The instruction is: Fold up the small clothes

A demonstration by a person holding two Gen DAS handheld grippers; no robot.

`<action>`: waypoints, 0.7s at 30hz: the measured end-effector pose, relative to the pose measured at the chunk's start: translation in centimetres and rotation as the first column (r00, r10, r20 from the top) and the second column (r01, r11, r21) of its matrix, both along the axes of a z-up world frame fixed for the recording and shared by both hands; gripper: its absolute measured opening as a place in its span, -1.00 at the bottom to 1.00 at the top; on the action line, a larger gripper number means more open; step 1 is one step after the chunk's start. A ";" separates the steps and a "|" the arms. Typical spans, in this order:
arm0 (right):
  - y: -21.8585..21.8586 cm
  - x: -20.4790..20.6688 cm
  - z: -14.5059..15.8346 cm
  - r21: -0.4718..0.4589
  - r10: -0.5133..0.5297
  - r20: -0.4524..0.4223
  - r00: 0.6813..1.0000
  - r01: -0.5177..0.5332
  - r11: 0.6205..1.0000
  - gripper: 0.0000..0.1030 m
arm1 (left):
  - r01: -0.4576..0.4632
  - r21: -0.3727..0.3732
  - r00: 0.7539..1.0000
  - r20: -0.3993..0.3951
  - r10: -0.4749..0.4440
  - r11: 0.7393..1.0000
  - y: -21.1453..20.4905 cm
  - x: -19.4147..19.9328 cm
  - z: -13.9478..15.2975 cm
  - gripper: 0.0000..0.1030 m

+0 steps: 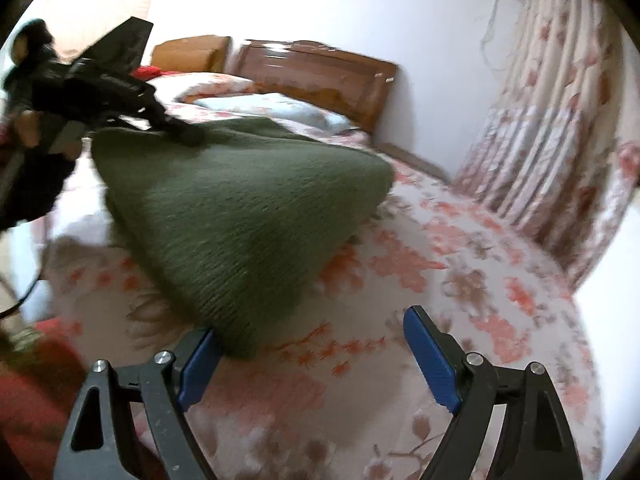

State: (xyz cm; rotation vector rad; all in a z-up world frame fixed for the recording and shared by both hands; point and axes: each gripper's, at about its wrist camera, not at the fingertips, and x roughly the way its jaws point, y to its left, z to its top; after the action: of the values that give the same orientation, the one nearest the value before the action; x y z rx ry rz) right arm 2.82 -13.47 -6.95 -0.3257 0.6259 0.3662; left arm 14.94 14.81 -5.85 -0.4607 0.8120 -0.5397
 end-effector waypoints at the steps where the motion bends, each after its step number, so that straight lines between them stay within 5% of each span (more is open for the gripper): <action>1: -0.6 -0.4 0.3 0.033 0.027 -0.013 1.000 -0.026 0.999 1.00 | -0.045 0.022 0.998 0.041 0.044 0.999 0.5 -0.8 0.9 -0.32; 4: -2.2 -1.7 2.1 0.155 0.079 0.002 0.997 -0.079 0.985 1.00 | -0.117 0.109 0.976 0.196 0.094 0.987 1.0 -4.2 4.6 -0.32; 9: -1.8 -1.5 6.0 0.277 0.099 0.113 0.989 -0.128 0.952 1.00 | 0.009 0.195 0.945 0.318 -0.072 0.981 -3.9 -8.4 7.7 -0.27; 11: -0.4 -0.8 6.4 0.259 0.102 0.131 0.986 -0.133 0.957 -0.52 | 0.055 0.258 0.947 0.291 -0.132 0.965 -6.5 -8.3 6.3 -0.27; 12: 0.4 -0.3 6.2 0.241 0.109 0.128 0.986 -0.137 0.961 -1.00 | 0.061 0.283 0.955 0.262 -0.138 0.957 -7.3 -7.8 5.2 -0.27; 15: 3.1 1.5 2.9 0.148 0.165 0.024 0.986 -0.167 0.975 -0.97 | 0.064 0.336 0.982 0.146 -0.119 0.940 -8.0 -5.6 0.1 -0.29; 16: 3.5 1.6 1.7 0.126 0.175 0.017 0.984 -0.175 0.976 -0.86 | 0.056 0.313 0.976 0.183 -0.118 0.948 -7.6 -5.9 -0.3 -0.29; 21: 2.8 1.4 3.5 0.178 0.166 0.054 0.985 -0.173 0.969 -0.88 | 0.028 0.301 0.972 0.216 -0.097 0.953 -6.6 -7.2 1.8 -0.32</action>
State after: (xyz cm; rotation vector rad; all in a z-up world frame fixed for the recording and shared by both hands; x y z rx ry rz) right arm 4.26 -10.66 -3.40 -0.2105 0.5233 0.5761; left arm 7.76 8.22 -4.03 -0.0931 0.6730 -0.5088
